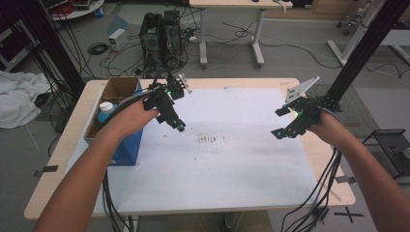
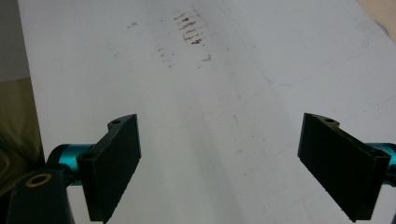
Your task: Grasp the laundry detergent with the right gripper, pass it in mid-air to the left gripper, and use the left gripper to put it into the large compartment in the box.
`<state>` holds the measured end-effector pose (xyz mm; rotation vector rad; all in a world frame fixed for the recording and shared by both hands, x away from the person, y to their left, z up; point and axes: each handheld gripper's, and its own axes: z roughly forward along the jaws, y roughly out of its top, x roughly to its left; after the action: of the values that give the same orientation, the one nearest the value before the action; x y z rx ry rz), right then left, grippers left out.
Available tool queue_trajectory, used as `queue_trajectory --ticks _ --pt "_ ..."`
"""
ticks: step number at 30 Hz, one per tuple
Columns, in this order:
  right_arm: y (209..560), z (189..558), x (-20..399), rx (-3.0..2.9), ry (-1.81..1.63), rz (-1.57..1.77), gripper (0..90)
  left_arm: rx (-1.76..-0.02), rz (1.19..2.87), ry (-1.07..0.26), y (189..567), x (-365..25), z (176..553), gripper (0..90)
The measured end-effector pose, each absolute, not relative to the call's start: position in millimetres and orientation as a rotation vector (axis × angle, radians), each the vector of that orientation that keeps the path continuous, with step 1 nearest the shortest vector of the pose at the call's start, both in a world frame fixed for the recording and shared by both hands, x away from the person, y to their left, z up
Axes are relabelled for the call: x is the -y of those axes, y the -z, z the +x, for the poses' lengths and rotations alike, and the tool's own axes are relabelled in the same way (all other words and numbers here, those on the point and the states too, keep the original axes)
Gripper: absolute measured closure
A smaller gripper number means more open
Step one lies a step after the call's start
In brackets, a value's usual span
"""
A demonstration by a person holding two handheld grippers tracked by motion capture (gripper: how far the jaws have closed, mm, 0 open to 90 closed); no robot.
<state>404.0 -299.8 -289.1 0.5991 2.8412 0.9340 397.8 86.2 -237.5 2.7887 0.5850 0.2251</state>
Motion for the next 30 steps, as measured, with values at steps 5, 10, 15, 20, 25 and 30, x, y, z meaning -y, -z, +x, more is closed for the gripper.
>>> queue_trajectory --ticks 5,10,15,20,25,30 --pt "289 407 299 -2.852 -0.927 0.605 12.4 -0.554 2.764 -0.212 244 -77 400 13.0" --pt "289 408 297 -2.85 -0.924 0.606 12.4 -0.519 2.767 -0.209 243 -73 403 13.0" --pt "289 409 299 -2.848 -0.928 0.609 12.4 -0.5 2.769 -0.197 244 -71 403 13.0" --pt "288 408 298 -2.853 -0.924 0.603 12.4 -0.501 2.758 -0.2 244 -71 402 13.0" --pt "288 408 297 -2.856 -0.919 0.598 12.4 -0.494 2.761 -0.198 244 -71 402 13.0" --pt "288 407 297 -2.852 -0.918 0.605 12.4 -0.493 2.76 -0.198 244 -72 402 13.0"
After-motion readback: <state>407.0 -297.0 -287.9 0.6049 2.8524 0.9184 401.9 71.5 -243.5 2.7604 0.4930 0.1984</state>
